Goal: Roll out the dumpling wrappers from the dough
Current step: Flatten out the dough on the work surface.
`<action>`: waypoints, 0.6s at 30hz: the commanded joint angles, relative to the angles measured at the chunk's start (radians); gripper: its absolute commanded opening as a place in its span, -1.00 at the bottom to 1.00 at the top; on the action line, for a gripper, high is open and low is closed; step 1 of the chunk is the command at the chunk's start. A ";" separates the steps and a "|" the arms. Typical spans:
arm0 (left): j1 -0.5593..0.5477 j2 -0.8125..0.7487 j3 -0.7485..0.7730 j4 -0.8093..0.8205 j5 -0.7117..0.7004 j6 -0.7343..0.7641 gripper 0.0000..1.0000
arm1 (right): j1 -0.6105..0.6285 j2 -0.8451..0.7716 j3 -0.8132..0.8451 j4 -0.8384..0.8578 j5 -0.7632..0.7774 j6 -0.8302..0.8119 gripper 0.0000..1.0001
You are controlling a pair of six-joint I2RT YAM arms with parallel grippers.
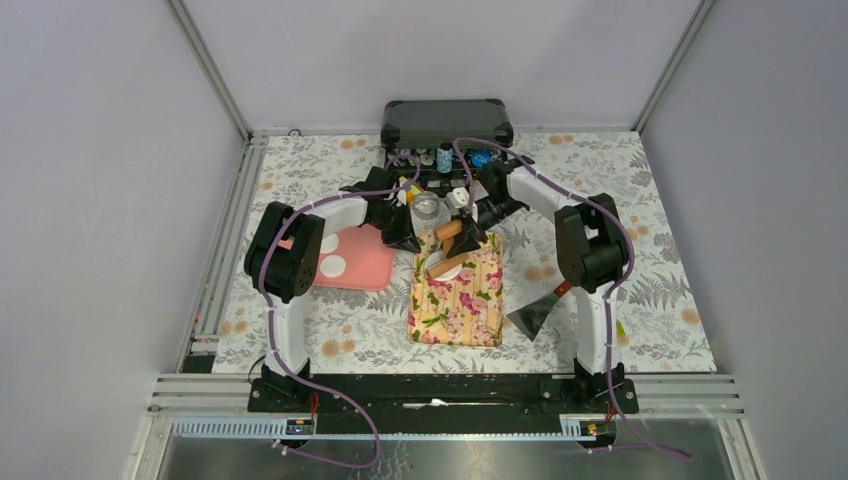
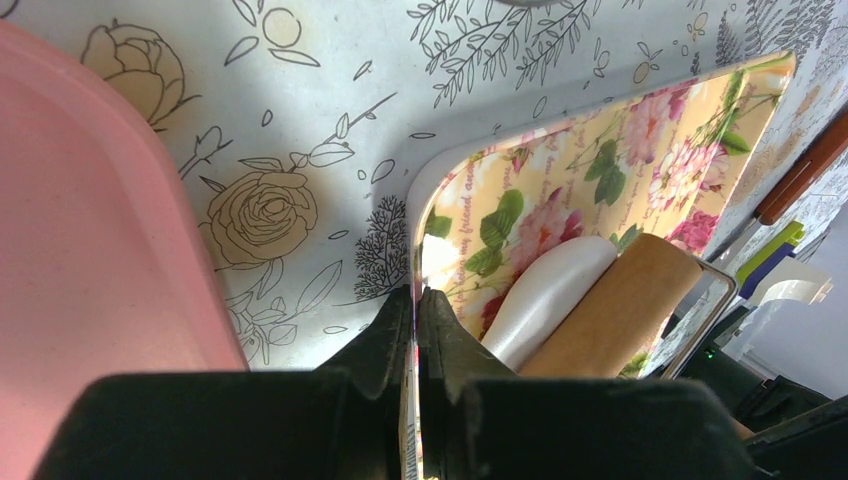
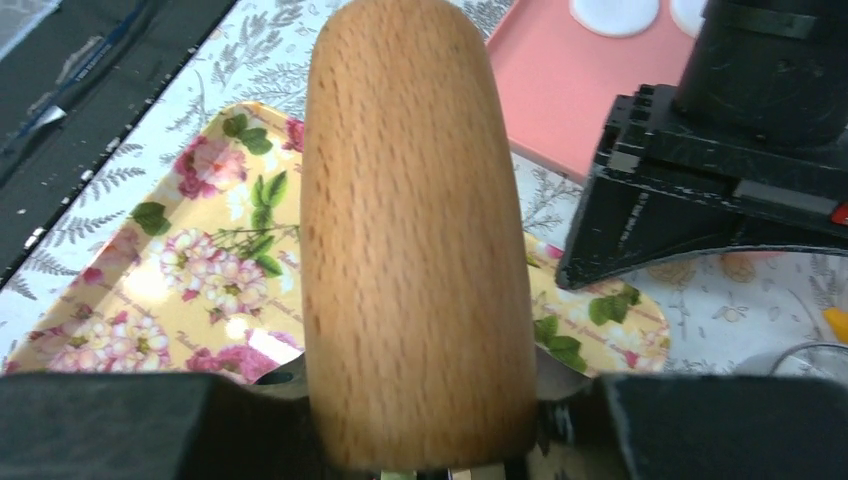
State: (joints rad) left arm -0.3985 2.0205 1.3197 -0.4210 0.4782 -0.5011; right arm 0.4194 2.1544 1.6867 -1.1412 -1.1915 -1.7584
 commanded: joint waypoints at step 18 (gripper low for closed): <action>0.000 -0.012 0.039 0.021 0.066 0.011 -1.00 | 0.000 -0.139 -0.053 -0.260 -0.026 -0.134 -1.00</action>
State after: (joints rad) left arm -0.3985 2.0209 1.3197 -0.4244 0.4828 -0.4961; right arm 0.4145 2.0960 1.5223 -1.3285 -1.1675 -1.8767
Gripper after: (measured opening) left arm 0.032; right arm 0.339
